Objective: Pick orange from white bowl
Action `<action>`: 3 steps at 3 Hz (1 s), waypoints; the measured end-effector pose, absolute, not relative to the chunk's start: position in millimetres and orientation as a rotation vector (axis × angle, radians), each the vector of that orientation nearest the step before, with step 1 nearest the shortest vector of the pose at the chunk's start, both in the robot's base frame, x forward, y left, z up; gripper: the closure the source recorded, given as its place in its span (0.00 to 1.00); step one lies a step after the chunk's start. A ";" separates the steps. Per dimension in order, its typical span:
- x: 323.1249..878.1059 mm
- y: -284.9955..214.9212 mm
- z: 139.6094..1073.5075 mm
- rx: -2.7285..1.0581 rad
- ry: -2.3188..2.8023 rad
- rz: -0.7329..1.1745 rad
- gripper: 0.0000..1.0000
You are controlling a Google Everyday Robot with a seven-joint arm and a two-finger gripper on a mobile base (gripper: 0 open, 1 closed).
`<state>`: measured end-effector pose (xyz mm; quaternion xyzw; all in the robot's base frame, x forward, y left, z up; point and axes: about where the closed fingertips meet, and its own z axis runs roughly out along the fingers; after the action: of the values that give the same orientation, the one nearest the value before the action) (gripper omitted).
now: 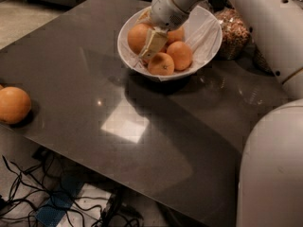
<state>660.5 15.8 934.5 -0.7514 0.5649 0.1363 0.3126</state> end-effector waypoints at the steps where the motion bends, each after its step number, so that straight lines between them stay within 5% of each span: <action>1: 665.3 -3.8 957.3 -1.834 1.524 0.364 1.00; 3: 658.2 -42.8 985.6 -1.521 1.659 0.366 1.00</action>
Offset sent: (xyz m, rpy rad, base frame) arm 0.0040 -0.0845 0.0570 0.2869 0.0124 -0.4249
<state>658.2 -42.8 985.6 -0.6061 0.6611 0.1458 0.4175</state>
